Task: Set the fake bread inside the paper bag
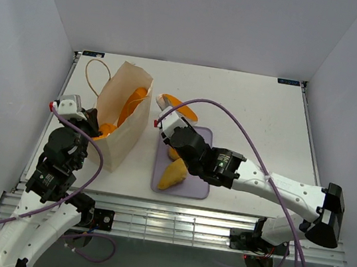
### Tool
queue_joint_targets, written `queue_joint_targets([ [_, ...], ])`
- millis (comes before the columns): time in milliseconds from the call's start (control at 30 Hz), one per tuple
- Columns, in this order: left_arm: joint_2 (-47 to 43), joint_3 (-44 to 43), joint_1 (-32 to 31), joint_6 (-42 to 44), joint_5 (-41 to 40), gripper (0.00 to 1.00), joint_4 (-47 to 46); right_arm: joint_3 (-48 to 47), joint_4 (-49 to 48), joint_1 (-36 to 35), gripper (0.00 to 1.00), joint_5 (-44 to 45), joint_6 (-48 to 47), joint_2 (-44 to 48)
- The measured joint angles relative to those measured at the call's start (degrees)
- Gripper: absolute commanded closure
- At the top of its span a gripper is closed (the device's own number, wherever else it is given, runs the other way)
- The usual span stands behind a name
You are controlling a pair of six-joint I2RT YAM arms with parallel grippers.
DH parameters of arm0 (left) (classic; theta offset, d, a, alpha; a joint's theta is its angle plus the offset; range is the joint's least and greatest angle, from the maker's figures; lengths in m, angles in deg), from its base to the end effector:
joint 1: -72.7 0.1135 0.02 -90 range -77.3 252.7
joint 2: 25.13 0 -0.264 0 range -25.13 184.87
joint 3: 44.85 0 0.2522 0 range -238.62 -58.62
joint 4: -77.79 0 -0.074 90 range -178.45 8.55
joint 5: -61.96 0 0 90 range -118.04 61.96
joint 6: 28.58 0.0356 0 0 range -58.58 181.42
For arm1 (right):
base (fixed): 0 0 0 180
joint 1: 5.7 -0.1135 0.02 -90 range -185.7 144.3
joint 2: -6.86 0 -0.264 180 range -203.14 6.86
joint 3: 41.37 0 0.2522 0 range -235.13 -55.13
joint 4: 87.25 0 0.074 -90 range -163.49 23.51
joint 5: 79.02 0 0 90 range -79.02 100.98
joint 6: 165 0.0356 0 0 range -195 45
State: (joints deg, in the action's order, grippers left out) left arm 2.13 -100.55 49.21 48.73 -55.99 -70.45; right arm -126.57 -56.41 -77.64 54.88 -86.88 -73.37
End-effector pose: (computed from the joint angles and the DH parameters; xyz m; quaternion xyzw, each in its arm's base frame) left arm 0.1097 -0.0295 0.3484 -0.0986 0.7182 -0.0398 0.6876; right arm 0.1215 0.2929 0.3520 -0.3773 0.7175 -0.0278 0.5848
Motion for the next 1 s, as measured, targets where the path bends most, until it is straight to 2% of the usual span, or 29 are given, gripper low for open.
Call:
queue_joint_targets([
  [267,0.0,0.0,0.0,0.0,-0.11,1.0,0.0,-0.48,3.17,0.0,0.64,2.45,0.87,7.28],
  [533,0.0,0.0,0.0,0.0,-0.13,1.0,0.0,-11.67,2.67,0.31,0.63,1.95,-2.6,8.72],
  [733,0.07,0.0,0.0,0.0,-0.17,1.0,0.0,-20.57,-2.67,0.33,0.63,-3.85,-3.82,5.07],
  [1000,0.33,0.0,0.0,0.0,-0.24,1.0,-0.02,-26.29,-8.7,0.33,0.63,-15.17,-2.71,-2.34],
])
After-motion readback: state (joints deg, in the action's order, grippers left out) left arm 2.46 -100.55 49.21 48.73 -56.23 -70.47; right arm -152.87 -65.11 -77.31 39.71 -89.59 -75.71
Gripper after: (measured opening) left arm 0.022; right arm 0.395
